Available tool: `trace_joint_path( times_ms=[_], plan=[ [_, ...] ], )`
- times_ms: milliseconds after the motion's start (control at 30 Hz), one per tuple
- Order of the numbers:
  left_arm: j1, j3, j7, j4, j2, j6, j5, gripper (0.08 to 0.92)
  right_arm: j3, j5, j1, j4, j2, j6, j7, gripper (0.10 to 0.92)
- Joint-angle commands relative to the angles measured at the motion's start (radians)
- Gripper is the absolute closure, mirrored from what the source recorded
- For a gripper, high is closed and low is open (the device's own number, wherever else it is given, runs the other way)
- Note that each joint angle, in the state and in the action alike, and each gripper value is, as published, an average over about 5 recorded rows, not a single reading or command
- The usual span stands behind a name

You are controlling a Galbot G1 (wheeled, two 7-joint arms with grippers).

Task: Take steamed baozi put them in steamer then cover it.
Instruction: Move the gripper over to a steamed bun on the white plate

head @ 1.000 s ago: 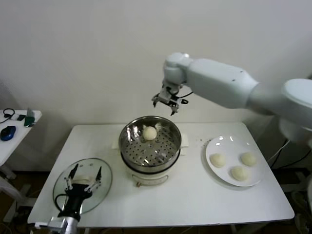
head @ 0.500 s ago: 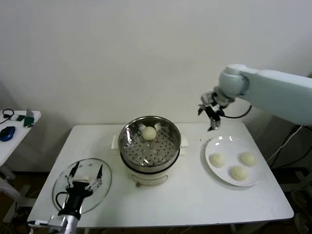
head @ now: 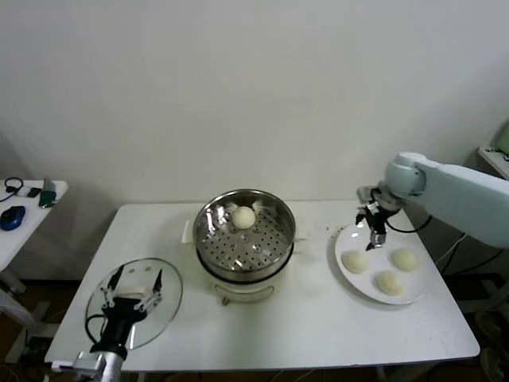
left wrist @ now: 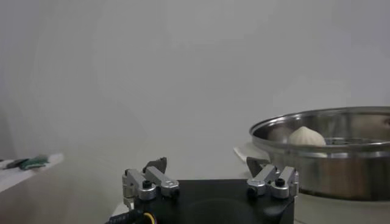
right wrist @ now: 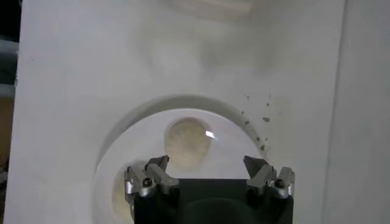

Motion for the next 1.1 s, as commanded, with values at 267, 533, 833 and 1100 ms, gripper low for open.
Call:
trace_joint_path(
  times_ms=[267, 533, 833, 1100],
  plan=[
    [0.020, -0.011, -0.001, -0.002, -0.015, -0.001, 0.017, 0.177, 0.213, -0.097, -0.282, -0.220, 0.065, 0.041, -0.022, 0.203],
    [0.024, -0.014, -0.001, -0.003, -0.018, -0.001, 0.017, 0.177, 0.247, -0.125, -0.309, -0.281, 0.116, 0.067, -0.020, 0.203],
    [0.021, -0.012, -0.001, 0.001, -0.020, -0.001, 0.022, 0.177, 0.279, -0.145, -0.317, -0.344, 0.161, 0.098, -0.020, 0.203],
    [0.018, -0.012, -0.001, 0.004, -0.018, 0.000, 0.023, 0.177, 0.282, -0.140, -0.322, -0.347, 0.170, 0.103, -0.025, 0.203]
  ],
)
